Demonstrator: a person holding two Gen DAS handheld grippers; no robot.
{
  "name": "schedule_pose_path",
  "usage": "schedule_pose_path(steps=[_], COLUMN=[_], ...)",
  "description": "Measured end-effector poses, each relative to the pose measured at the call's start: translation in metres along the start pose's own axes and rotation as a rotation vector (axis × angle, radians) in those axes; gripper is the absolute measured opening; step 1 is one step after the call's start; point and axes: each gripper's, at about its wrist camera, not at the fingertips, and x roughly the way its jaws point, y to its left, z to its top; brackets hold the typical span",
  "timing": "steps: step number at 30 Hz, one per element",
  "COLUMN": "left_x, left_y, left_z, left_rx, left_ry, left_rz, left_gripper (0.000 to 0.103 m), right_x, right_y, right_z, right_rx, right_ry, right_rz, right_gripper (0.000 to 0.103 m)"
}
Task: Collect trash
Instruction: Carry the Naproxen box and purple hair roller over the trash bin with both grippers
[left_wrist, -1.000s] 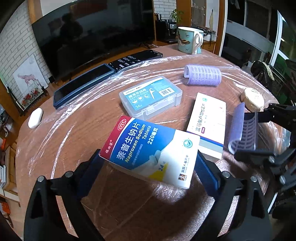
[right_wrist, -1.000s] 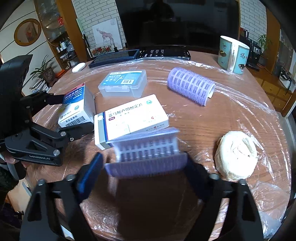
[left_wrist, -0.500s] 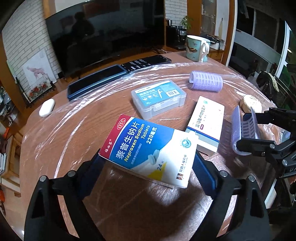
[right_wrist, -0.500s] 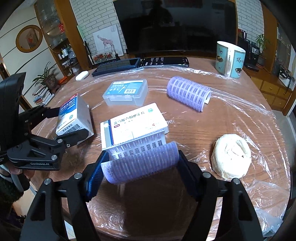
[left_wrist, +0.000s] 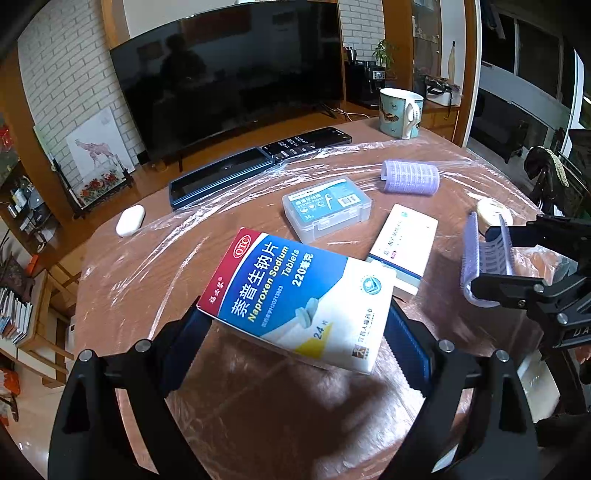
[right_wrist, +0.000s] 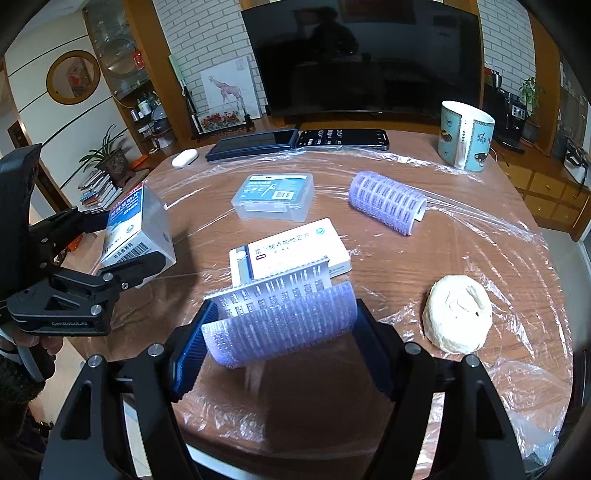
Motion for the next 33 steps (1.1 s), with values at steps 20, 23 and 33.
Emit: schedule_pose_path(steps=[20,23,33], left_x=[-0.039,-0.044,-0.059], left_y=[-0.038,-0.044,-0.064], left_z=[-0.039,-0.046,-0.068], left_rx=[-0.076,-0.087,-0.100], left_ry=[0.024,0.029,0.042], left_rz=[-0.012,-0.013,-0.012], left_gripper=[0.092,0.092,0.092], right_x=[-0.040,-0.046,-0.065], right_y=[0.012,0.014,0.016], right_z=[-0.029,-0.036,-0.061], right_rx=[-0.043,-0.048,-0.057], right_ry=[-0.005,0.000,0.021], right_rz=[0.052,0.061,0.090], right_gripper=[0.072,0.072,0.072])
